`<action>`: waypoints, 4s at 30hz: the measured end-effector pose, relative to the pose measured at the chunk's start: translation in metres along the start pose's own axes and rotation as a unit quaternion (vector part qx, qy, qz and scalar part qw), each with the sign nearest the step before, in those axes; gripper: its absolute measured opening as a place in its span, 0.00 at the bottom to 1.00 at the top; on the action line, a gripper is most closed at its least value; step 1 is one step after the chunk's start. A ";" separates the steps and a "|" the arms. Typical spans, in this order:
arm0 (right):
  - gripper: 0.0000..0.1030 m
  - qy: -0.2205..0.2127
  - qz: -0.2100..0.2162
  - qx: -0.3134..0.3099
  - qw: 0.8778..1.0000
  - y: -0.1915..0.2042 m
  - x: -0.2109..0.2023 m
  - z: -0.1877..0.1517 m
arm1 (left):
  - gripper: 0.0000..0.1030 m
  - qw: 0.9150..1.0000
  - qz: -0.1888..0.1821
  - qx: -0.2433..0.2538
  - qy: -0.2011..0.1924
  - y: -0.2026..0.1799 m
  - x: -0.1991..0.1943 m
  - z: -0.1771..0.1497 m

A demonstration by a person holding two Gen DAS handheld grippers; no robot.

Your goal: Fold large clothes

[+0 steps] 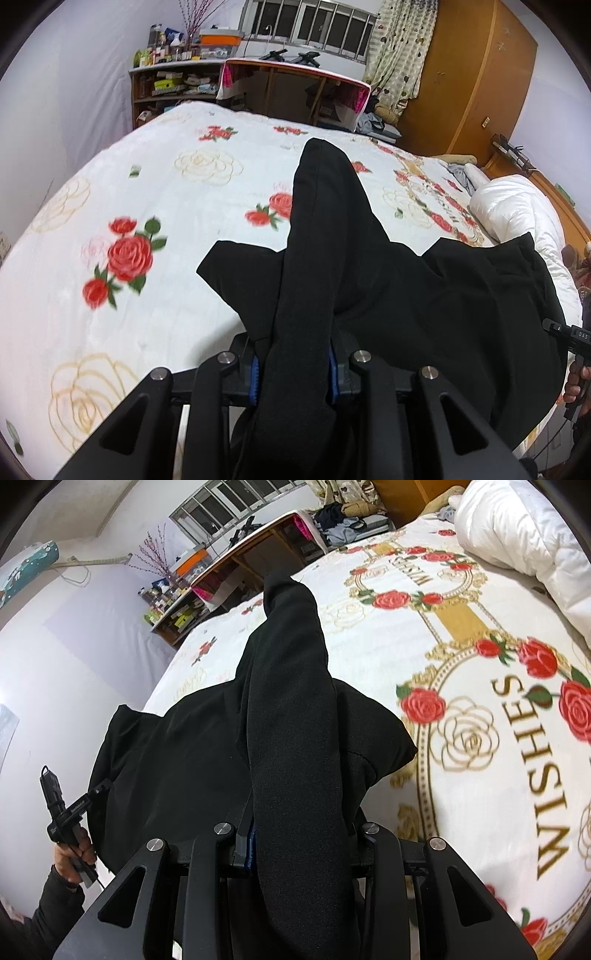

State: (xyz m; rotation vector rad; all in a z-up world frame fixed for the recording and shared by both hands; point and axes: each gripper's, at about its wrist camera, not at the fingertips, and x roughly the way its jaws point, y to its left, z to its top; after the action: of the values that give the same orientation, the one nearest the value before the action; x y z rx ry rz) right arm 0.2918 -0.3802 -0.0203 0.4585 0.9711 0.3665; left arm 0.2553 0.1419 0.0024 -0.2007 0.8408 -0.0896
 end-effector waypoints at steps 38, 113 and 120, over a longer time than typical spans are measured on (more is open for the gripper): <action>0.65 0.000 -0.115 0.000 0.993 -0.046 0.001 -0.042 | 0.49 0.998 0.044 -0.044 0.007 0.036 0.007 -0.061; 0.62 -0.072 -0.163 -0.168 0.970 0.152 -0.078 -0.223 | 0.70 0.996 0.069 0.062 -0.015 -0.100 -0.133 -0.173; 0.62 -0.063 -0.161 -0.170 0.970 0.154 -0.075 -0.227 | 0.70 0.996 0.068 0.056 -0.011 -0.100 -0.132 -0.175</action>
State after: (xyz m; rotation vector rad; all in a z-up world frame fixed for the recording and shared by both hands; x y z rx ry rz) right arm 0.0451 -0.2404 0.0033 0.0093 0.8208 0.1989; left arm 0.0369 0.0404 0.0063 -0.0386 0.8230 -0.0076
